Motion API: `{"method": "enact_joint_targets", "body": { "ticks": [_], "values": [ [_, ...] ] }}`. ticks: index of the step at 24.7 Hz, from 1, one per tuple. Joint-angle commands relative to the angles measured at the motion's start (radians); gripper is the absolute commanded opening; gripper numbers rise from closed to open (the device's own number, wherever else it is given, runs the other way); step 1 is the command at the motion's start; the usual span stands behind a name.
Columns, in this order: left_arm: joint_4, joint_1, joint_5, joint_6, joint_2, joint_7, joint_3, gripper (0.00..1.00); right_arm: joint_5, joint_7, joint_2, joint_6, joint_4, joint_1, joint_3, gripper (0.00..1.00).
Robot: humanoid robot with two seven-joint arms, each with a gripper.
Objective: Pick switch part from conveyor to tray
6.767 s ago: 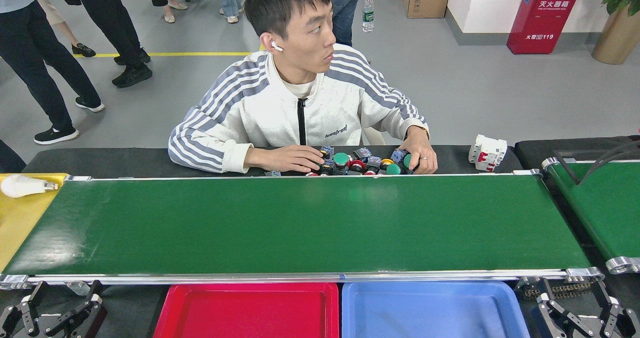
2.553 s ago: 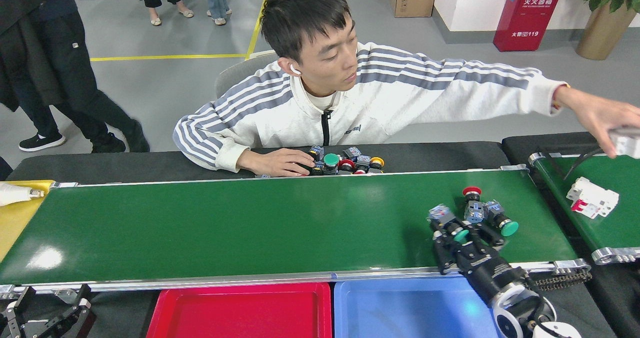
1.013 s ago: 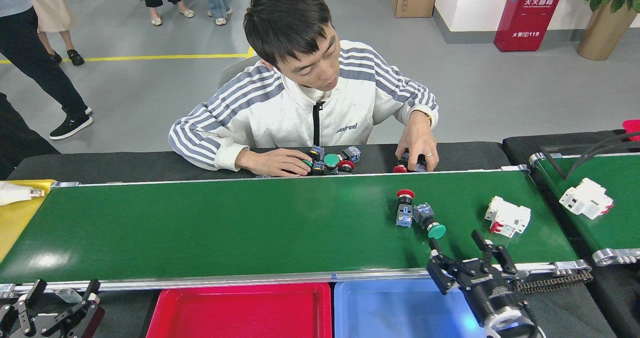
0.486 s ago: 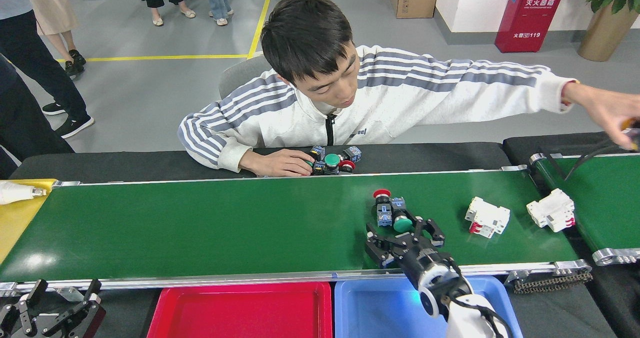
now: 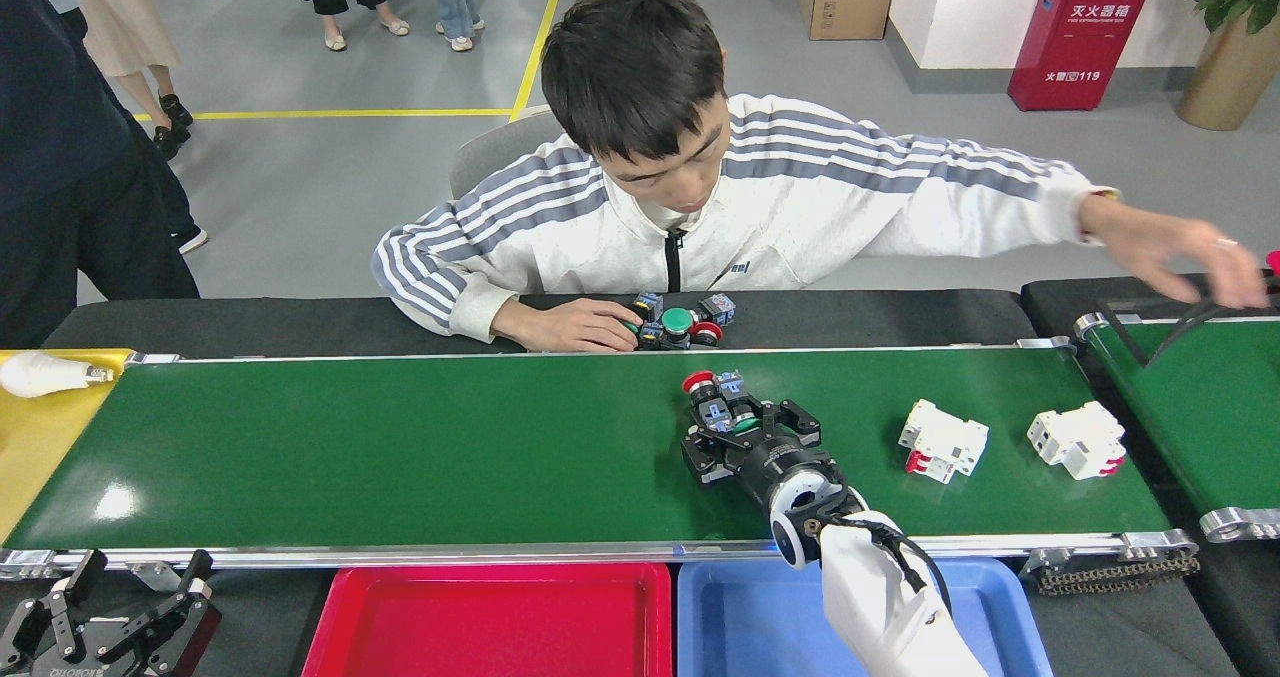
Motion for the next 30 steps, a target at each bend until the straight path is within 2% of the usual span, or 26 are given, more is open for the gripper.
{"method": "enact_joint_targets", "body": {
  "ticks": [1,3,4,5,6,7,14,16,18,20,23,24,27,30],
  "values": [
    [-0.014,-0.006,0.001,0.005,0.008,0.004,0.003,1.0,-0.001,0.003,-0.001,-0.032,-0.136,0.05,0.025,0.02],
    [-0.014,-0.005,0.001,0.005,0.008,0.004,0.002,1.0,0.001,0.006,-0.009,-0.081,-0.284,0.136,0.088,0.02],
    [-0.014,-0.005,0.001,0.005,0.007,0.004,0.002,1.0,0.001,0.006,-0.028,-0.143,-0.373,0.19,0.133,0.12],
    [-0.014,-0.005,0.001,0.005,0.007,0.004,0.002,1.0,0.001,0.006,-0.048,-0.204,-0.45,0.236,0.168,0.43],
    [-0.014,-0.006,0.001,0.005,0.007,0.004,0.002,1.0,0.002,0.008,-0.058,-0.239,-0.506,0.277,0.191,0.96],
    [-0.014,-0.006,0.001,0.005,0.007,0.004,0.003,1.0,0.002,0.009,-0.059,-0.269,-0.534,0.308,0.2,1.0],
    [-0.009,-0.006,0.008,0.005,0.005,0.005,0.013,1.0,-0.001,0.008,-0.064,-0.286,-0.555,0.333,0.185,1.0],
    [-0.011,-0.005,0.008,0.005,0.003,0.005,0.02,1.0,-0.004,0.002,-0.088,-0.27,-0.575,0.357,0.057,1.0],
    [-0.003,-0.005,0.008,0.002,0.008,0.005,0.034,1.0,-0.004,-0.034,-0.074,-0.232,-0.602,0.478,-0.144,1.0],
    [0.0,-0.005,0.005,-0.001,0.008,0.004,0.039,1.0,-0.004,-0.146,-0.045,-0.198,-0.632,0.59,-0.332,1.0],
    [-0.007,-0.003,0.008,-0.001,0.007,0.004,0.039,1.0,-0.004,-0.314,-0.041,-0.183,-0.637,0.745,-0.539,1.0],
    [-0.007,-0.003,0.008,0.001,0.007,0.004,0.039,1.0,-0.004,-0.319,-0.039,-0.183,-0.637,0.765,-0.57,1.0],
    [-0.004,-0.005,0.008,0.001,0.008,0.005,0.036,1.0,-0.004,-0.311,-0.039,-0.161,-0.635,0.758,-0.585,1.0],
    [-0.011,-0.005,0.008,0.001,0.008,0.005,0.028,1.0,0.013,-0.242,-0.05,-0.137,-0.632,0.69,-0.559,1.0]
  ]
}}
